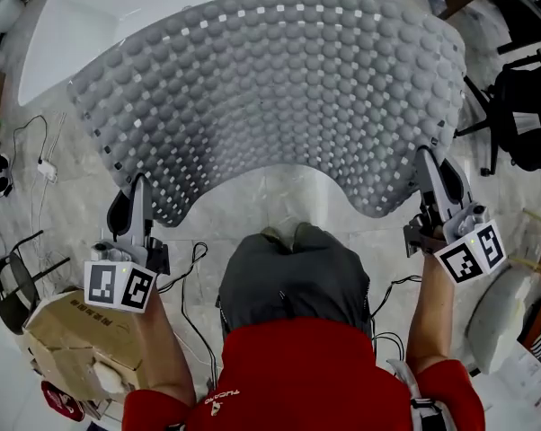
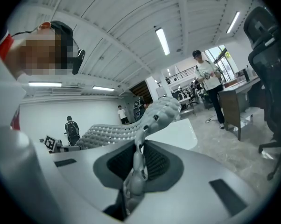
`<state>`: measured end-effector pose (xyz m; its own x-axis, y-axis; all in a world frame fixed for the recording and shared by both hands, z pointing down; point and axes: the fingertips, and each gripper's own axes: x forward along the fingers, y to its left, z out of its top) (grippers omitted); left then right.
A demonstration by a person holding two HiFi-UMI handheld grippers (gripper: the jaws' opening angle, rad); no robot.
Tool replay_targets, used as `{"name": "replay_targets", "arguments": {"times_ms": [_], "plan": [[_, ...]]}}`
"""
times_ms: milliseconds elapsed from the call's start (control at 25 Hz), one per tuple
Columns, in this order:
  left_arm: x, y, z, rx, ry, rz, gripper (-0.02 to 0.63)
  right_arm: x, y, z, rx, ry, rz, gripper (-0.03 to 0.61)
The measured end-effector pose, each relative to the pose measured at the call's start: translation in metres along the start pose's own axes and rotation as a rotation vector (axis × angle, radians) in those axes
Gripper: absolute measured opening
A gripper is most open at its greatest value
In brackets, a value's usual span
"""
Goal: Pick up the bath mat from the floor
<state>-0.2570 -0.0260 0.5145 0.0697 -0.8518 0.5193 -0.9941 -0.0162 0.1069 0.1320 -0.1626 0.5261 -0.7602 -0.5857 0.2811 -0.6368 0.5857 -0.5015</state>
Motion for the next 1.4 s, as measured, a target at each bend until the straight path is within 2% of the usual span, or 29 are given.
{"name": "replay_targets", "arguments": {"times_ms": [120,320,440,520,720,1120,1400], "plan": [[-0.004,-0.006,0.001,-0.016,0.022,-0.005,0.038,-0.006,-0.002,0.001,0.018,0.016,-0.006,0.041],[-0.01,-0.011,0.009,-0.067,-0.019,-0.034,0.038,-0.017,0.013,0.028,-0.033,0.01,-0.015,0.041],[0.005,-0.007,-0.01,-0.127,-0.1,-0.051,0.038,-0.008,0.018,0.035,-0.113,0.01,-0.007,0.041],[0.01,0.001,-0.022,-0.145,-0.116,-0.056,0.038,0.0,0.019,0.033,-0.147,0.007,-0.002,0.041],[0.002,0.016,-0.018,-0.123,-0.049,-0.046,0.038,0.008,0.02,0.013,-0.061,0.001,0.0,0.041],[0.0,0.007,-0.005,-0.106,-0.102,-0.056,0.038,0.003,0.02,0.029,-0.08,-0.05,0.036,0.04],[-0.001,0.0,-0.005,-0.1,-0.122,-0.077,0.038,-0.002,0.02,0.025,-0.084,-0.063,0.037,0.039]]}}
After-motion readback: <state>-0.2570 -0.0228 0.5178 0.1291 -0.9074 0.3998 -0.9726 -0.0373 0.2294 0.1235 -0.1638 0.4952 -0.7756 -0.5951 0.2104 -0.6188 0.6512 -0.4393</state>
